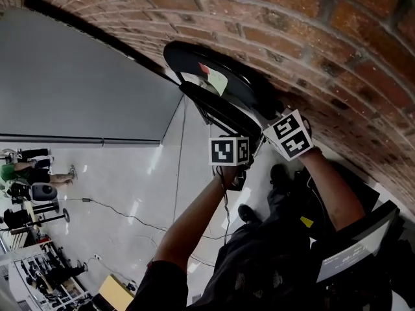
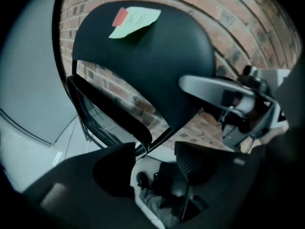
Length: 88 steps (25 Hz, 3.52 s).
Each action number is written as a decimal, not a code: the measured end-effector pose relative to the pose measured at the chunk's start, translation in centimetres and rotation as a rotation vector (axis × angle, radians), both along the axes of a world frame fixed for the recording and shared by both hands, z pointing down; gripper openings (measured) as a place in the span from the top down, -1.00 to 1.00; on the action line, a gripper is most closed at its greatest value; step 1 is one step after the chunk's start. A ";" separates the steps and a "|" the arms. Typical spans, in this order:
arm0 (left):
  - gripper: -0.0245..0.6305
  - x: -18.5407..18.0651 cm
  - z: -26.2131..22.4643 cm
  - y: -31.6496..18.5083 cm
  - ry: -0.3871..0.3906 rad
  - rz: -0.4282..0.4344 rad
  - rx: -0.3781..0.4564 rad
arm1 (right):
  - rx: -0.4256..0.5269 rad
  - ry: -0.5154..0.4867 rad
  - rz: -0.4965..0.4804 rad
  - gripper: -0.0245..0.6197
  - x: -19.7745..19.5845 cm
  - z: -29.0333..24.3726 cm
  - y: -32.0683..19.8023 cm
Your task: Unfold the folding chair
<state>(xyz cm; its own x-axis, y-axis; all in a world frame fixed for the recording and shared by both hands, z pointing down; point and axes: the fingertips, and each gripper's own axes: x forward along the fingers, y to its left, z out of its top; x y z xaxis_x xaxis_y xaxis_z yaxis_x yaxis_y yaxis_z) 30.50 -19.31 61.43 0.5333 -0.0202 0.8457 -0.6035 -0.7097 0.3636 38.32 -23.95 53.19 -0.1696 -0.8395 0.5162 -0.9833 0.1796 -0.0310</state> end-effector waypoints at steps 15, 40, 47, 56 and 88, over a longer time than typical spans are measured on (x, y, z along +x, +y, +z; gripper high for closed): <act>-0.14 1.6 8.2 -5.9 -0.193 -0.172 -0.044 | 0.020 -0.004 -0.064 0.54 -0.9 0.5 -0.1; -0.71 0.7 11.3 -3.9 -0.008 -0.368 -0.297 | -0.091 0.002 -0.143 0.67 -1.5 3.1 0.2; -0.72 -2.1 10.5 -4.1 0.035 -0.381 -0.285 | -0.093 -0.014 -0.138 0.66 -1.9 3.2 -0.3; -0.73 -5.7 9.7 -3.6 0.008 -0.382 -0.253 | -0.094 -0.034 -0.137 0.65 -2.9 3.7 -0.3; -0.25 -13.2 12.2 0.4 -0.089 -0.176 -0.253 | -0.115 -0.026 -0.162 0.56 -2.6 5.5 0.3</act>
